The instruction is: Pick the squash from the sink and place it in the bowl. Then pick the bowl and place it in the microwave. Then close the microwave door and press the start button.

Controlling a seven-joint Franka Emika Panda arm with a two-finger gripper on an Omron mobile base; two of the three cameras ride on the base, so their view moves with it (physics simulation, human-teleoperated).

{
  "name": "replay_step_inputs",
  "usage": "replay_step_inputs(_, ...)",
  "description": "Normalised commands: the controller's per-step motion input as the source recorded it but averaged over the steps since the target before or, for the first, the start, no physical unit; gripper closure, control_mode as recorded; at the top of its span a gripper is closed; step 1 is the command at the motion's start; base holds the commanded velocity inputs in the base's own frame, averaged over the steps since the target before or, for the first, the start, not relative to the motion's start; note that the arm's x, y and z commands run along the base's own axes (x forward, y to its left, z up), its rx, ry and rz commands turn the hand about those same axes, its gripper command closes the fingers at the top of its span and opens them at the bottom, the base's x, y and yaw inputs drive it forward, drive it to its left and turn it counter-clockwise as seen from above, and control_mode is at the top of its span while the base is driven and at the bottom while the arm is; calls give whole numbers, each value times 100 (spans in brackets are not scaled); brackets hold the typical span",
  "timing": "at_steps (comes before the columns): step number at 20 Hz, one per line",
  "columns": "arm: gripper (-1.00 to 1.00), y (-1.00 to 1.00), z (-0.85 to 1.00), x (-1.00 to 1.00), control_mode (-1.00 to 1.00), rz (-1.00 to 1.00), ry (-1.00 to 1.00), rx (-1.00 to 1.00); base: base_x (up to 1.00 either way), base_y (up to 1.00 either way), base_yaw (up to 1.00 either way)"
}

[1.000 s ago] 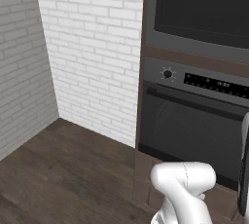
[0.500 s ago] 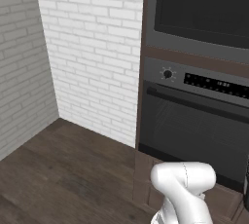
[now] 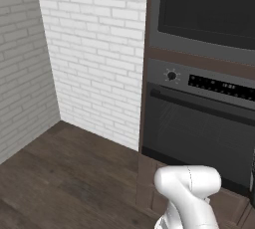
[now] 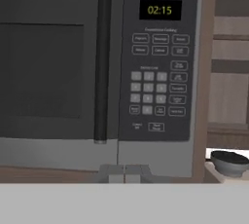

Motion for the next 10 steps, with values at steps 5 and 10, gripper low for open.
replay_step_inputs(5,100,-17,3,4,-100,0,1,0,0,0,0)
replay_step_inputs(10,100,-8,12,0,-100,0,0,10,0,0,0)
